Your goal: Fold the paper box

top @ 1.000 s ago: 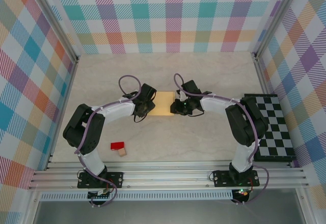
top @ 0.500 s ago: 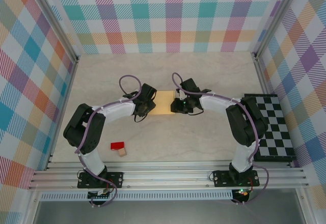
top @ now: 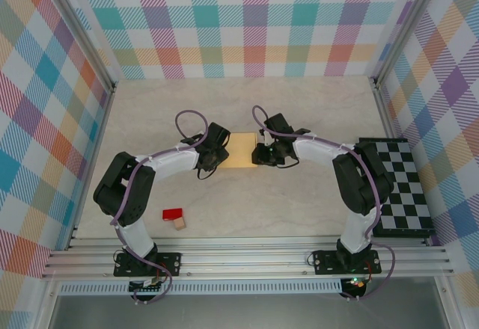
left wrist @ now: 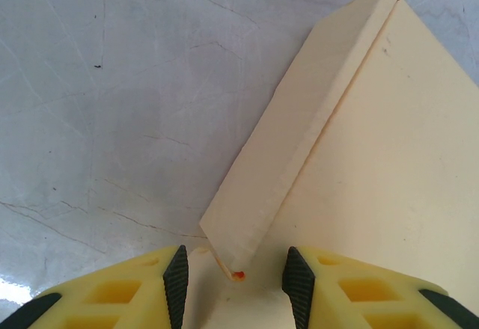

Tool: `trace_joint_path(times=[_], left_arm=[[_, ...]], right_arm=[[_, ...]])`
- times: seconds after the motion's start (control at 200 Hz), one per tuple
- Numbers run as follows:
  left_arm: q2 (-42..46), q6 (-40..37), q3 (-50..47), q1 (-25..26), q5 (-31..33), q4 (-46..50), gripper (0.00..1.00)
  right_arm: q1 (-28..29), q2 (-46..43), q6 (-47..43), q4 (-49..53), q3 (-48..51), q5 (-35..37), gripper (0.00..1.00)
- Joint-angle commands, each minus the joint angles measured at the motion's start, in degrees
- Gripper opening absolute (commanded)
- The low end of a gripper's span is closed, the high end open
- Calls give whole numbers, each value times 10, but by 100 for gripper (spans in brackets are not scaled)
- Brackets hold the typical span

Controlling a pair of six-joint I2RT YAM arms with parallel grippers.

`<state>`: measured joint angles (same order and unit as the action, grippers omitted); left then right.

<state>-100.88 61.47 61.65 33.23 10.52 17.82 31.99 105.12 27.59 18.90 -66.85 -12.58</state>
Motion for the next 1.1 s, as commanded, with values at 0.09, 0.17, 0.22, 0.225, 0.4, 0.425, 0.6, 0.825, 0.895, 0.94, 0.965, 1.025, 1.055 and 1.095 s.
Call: trace_joint_path(times=[0.09, 0.17, 0.22, 0.225, 0.4, 0.425, 0.6, 0.825, 0.895, 0.94, 0.965, 1.025, 1.055, 1.095], left_arm=[[-43, -13, -20, -4, -21, 49, 43], [-46, -12, -19, -4, -21, 49, 43], [-47, -13, -18, -4, -22, 49, 43], [-47, -13, -18, -4, -21, 49, 43], [-48, -14, -18, -4, -19, 50, 43], [-48, -14, -18, -5, -18, 51, 43], [-49, -14, -20, -5, -17, 51, 43], [-49, -14, -18, -5, -16, 53, 43], [-48, -16, -18, -5, -16, 53, 43], [-48, -15, -18, -5, -16, 53, 43], [-49, -16, -18, -5, -16, 52, 43], [-50, -15, -18, -6, -15, 53, 43], [-50, -15, -18, -6, -16, 52, 42], [-52, -15, -18, -6, -17, 52, 43]], right_arm=[[4, 7, -12, -35, 8, -9, 24], [3, 12, -16, -39, 10, -5, 23], [3, 16, -19, -42, 11, -4, 23], [3, 16, -19, -42, 11, -4, 23], [3, 20, -30, -29, 14, 19, 23], [3, 19, -31, -27, 14, 21, 23], [3, 12, -29, -25, 19, 22, 24], [3, 16, -29, -33, 19, 20, 24], [3, 18, -30, -43, 22, 15, 24], [3, 19, -29, -50, 25, 13, 24], [3, 20, -29, -54, 26, 12, 24], [3, 19, -29, -60, 32, 12, 23], [3, 19, -29, -62, 34, 14, 22], [3, 20, -27, -63, 36, 18, 22]])
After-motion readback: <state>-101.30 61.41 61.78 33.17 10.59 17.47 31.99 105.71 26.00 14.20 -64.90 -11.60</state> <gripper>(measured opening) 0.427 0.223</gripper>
